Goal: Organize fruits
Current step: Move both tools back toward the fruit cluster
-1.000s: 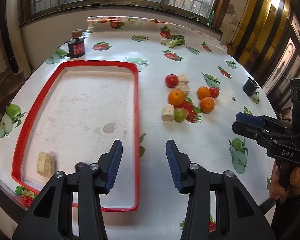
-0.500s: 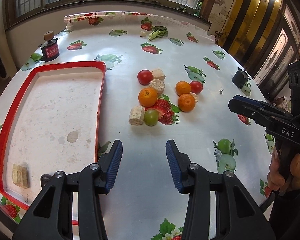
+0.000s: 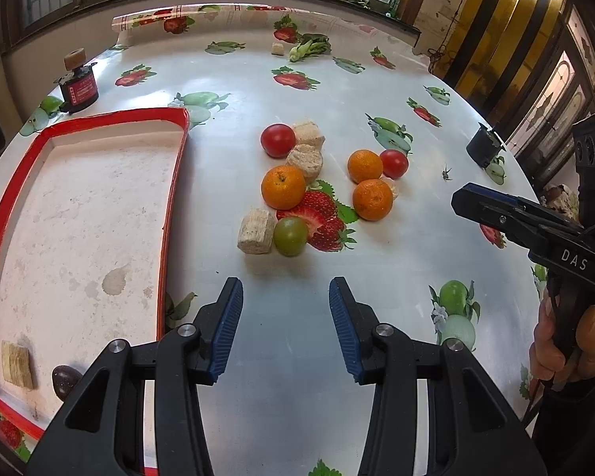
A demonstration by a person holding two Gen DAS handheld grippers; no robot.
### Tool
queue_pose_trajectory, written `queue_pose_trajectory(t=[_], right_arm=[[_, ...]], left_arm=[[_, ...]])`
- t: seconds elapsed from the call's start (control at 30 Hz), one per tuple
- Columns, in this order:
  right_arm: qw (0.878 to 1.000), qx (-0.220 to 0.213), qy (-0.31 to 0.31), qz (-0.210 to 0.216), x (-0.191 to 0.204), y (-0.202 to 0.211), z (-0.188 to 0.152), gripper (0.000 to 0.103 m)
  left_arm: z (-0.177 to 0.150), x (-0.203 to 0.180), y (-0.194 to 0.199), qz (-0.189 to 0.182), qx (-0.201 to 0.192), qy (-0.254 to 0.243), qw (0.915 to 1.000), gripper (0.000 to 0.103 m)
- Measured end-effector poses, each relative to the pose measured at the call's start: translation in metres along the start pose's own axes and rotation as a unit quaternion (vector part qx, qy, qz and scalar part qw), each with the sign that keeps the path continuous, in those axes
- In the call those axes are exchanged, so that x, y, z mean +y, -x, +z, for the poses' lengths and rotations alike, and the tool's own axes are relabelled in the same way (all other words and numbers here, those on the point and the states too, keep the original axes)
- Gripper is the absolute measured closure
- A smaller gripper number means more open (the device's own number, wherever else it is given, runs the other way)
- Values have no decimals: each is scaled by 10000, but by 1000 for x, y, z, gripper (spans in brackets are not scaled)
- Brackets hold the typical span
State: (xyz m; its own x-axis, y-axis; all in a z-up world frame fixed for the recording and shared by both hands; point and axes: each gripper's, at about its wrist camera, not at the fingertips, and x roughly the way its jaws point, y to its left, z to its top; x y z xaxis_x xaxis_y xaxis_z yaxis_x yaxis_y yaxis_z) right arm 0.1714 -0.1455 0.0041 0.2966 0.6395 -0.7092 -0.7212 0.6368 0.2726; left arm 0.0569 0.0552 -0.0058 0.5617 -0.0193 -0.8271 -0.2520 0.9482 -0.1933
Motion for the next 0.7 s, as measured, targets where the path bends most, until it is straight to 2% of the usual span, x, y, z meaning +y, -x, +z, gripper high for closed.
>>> queue_pose_trajectory(t=[0.23, 0.43, 0.7], right_arm=[[9999, 18, 20, -139, -8, -8, 10, 52], [9986, 36, 157, -509, -12, -19, 21, 53], [9978, 148, 37, -641, -27, -40, 33, 53]], left_arm=[[7, 2, -10, -43, 27, 49, 10000, 60], [17, 9, -25, 8, 74, 72, 9999, 60], [23, 12, -39, -70, 156, 74, 9998, 60]])
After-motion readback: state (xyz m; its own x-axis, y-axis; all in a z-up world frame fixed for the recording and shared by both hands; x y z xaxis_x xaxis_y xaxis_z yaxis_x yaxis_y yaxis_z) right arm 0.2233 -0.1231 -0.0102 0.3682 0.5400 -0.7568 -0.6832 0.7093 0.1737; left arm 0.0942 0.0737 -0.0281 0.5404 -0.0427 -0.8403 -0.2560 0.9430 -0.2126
